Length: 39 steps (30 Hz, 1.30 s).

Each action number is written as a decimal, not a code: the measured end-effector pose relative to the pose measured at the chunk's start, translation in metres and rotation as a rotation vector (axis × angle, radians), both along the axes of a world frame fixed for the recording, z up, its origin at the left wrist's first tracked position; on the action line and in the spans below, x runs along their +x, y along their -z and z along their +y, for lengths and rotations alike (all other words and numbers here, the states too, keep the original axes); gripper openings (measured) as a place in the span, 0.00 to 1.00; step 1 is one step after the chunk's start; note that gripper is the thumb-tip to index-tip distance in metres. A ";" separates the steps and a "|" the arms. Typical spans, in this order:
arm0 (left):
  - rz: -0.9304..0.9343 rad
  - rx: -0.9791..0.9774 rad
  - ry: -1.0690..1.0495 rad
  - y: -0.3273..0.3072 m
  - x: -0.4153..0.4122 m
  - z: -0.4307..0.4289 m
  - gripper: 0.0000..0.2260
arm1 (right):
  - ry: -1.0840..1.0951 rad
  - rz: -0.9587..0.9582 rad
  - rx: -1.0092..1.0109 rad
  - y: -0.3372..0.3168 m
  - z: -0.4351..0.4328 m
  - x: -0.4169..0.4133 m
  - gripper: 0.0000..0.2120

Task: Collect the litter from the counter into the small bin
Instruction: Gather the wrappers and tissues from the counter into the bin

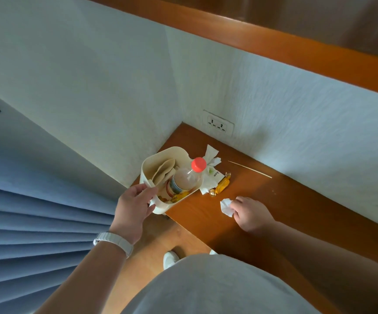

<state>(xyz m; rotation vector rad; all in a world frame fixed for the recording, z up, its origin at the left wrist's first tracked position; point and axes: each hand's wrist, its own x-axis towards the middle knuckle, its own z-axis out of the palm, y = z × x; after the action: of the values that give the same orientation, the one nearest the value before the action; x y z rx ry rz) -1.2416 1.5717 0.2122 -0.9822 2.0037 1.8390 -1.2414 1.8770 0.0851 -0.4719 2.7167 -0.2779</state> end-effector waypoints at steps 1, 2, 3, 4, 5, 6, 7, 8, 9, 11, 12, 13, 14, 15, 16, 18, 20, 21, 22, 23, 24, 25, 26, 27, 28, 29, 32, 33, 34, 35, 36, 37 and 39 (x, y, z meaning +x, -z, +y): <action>0.004 0.000 -0.005 -0.001 -0.001 0.000 0.10 | 0.010 0.030 -0.023 -0.005 -0.001 0.000 0.12; 0.007 0.006 -0.009 -0.002 -0.001 0.000 0.09 | 0.015 0.068 -0.048 -0.010 -0.003 0.000 0.11; 0.013 0.012 -0.004 -0.003 -0.002 -0.001 0.08 | 0.022 0.106 -0.077 -0.017 -0.006 -0.001 0.10; 0.020 0.015 0.006 -0.003 -0.002 -0.001 0.09 | 0.025 0.145 -0.112 -0.025 -0.009 -0.001 0.09; 0.025 0.013 0.018 -0.004 -0.003 -0.001 0.10 | 0.026 0.184 -0.150 -0.035 -0.014 -0.001 0.08; 0.029 0.010 0.025 -0.004 -0.003 -0.001 0.12 | 0.021 0.216 -0.189 -0.046 -0.020 -0.002 0.08; 0.035 0.007 0.030 -0.004 -0.003 -0.001 0.12 | 0.014 0.241 -0.230 -0.058 -0.026 -0.001 0.08; 0.040 0.008 0.034 -0.005 -0.003 -0.001 0.13 | 0.007 0.266 -0.272 -0.070 -0.034 -0.001 0.08; 0.042 0.009 0.037 -0.005 -0.003 -0.001 0.13 | -0.001 0.291 -0.314 -0.081 -0.042 0.000 0.07; 0.045 0.011 0.044 -0.005 -0.003 -0.001 0.14 | -0.030 0.347 -0.395 -0.102 -0.057 0.003 0.07; 0.047 0.010 0.046 -0.006 -0.003 -0.001 0.15 | -0.048 0.368 -0.430 -0.110 -0.065 0.004 0.06; 0.049 0.007 0.047 -0.006 -0.003 -0.001 0.15 | -0.062 0.383 -0.458 -0.118 -0.072 0.004 0.06; 0.049 0.000 0.051 -0.006 -0.004 -0.002 0.16 | -0.073 0.394 -0.477 -0.125 -0.079 0.004 0.07; 0.050 -0.008 0.057 -0.005 -0.005 -0.003 0.16 | -0.080 0.405 -0.491 -0.131 -0.086 0.002 0.07; 0.053 -0.014 0.059 -0.005 -0.005 -0.004 0.16 | -0.083 0.416 -0.500 -0.137 -0.093 0.000 0.07; 0.061 -0.021 0.058 -0.005 -0.005 -0.006 0.16 | -0.084 0.437 -0.514 -0.147 -0.106 -0.005 0.06; 0.068 -0.025 0.066 -0.007 -0.005 -0.008 0.14 | -0.090 0.450 -0.516 -0.153 -0.119 -0.012 0.05; 0.072 -0.023 0.070 -0.008 -0.005 -0.009 0.13 | -0.100 0.448 -0.505 -0.154 -0.124 -0.015 0.05; 0.076 -0.019 0.070 -0.009 -0.004 -0.011 0.12 | -0.117 0.442 -0.481 -0.155 -0.129 -0.018 0.04; 0.081 -0.014 0.068 -0.010 -0.004 -0.012 0.11 | -0.142 0.435 -0.444 -0.154 -0.134 -0.021 0.04; 0.086 -0.010 0.066 -0.011 -0.003 -0.014 0.11 | -0.169 0.432 -0.404 -0.153 -0.137 -0.022 0.04; 0.089 -0.007 0.065 -0.011 -0.002 -0.015 0.12 | -0.193 0.431 -0.374 -0.151 -0.141 -0.023 0.04; 0.091 -0.008 0.064 -0.011 -0.001 -0.017 0.13 | -0.209 0.427 -0.358 -0.149 -0.143 -0.023 0.04; 0.091 -0.010 0.066 -0.011 0.000 -0.019 0.13 | -0.219 0.413 -0.351 -0.147 -0.146 -0.022 0.04; 0.087 -0.013 0.063 -0.010 0.000 -0.021 0.14 | -0.226 0.400 -0.351 -0.144 -0.148 -0.021 0.04; 0.082 -0.010 0.057 -0.009 0.000 -0.023 0.15 | -0.230 0.392 -0.357 -0.142 -0.150 -0.020 0.05; 0.063 -0.013 0.039 -0.006 0.001 -0.028 0.21 | -0.236 0.375 -0.380 -0.132 -0.151 -0.017 0.07; 0.057 -0.009 0.022 -0.005 0.001 -0.030 0.21 | -0.237 0.369 -0.391 -0.130 -0.150 -0.016 0.08; 0.054 -0.005 0.005 -0.005 0.001 -0.032 0.19 | -0.238 0.363 -0.405 -0.128 -0.148 -0.014 0.09; 0.053 -0.003 -0.012 -0.004 0.000 -0.035 0.15 | -0.237 0.364 -0.427 -0.126 -0.146 -0.013 0.10; 0.051 -0.001 -0.026 -0.003 -0.001 -0.037 0.12 | -0.231 0.371 -0.453 -0.125 -0.142 -0.012 0.10; 0.047 -0.004 -0.037 -0.003 -0.002 -0.038 0.10 | -0.222 0.385 -0.481 -0.124 -0.137 -0.011 0.10; 0.037 -0.010 -0.044 -0.003 -0.003 -0.040 0.12 | -0.205 0.416 -0.513 -0.118 -0.125 -0.011 0.09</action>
<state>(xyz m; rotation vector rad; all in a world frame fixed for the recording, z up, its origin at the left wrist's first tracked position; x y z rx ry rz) -1.2451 1.5317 0.2148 -1.0103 2.0295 1.8847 -1.2521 1.7522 0.2027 -1.0450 2.9401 -0.9196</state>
